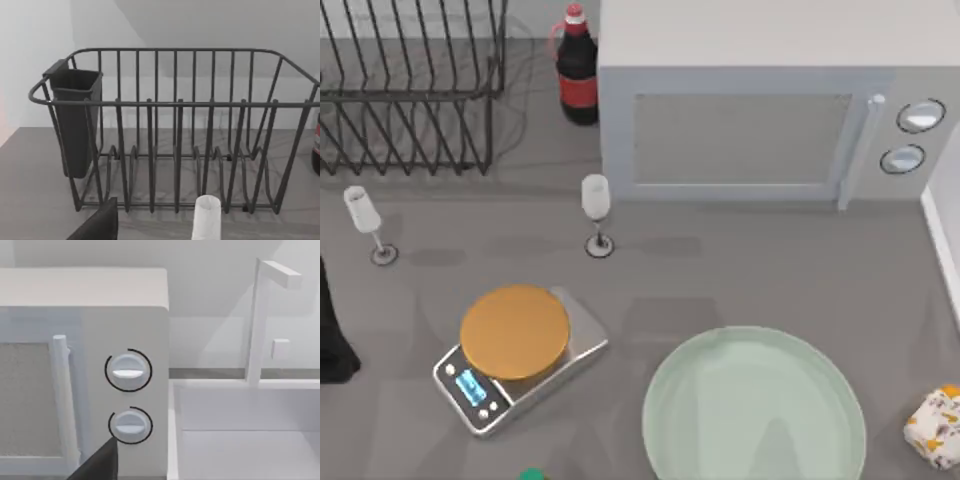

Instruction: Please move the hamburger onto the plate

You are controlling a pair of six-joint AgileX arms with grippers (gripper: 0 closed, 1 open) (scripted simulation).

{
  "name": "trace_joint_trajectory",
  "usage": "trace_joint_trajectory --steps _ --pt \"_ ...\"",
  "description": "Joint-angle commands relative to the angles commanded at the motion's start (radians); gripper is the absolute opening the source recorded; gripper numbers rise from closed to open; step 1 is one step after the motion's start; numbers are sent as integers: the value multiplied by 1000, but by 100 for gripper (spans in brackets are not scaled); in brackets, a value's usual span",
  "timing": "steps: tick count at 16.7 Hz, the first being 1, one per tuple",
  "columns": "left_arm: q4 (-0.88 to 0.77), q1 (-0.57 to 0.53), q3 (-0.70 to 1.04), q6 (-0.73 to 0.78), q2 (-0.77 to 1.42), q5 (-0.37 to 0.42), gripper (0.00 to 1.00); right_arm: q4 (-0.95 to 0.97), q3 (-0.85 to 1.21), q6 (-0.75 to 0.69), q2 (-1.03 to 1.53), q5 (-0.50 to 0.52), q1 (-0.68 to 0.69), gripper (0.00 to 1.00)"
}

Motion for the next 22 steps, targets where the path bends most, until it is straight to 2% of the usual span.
trace_joint_trajectory --steps 3,7,17,22 --pt "0 0 0 0 0 0 100 -11 10 -3 12 0 3 100" --pt "0 0 0 0 0 0 100 -130 118 -41 163 1 45 100" --pt "0 0 0 0 0 0 100 -689 572 -204 1019 -1 233 100" --pt "0 0 0 0 0 0 100 -899 758 -268 1326 1 305 100"
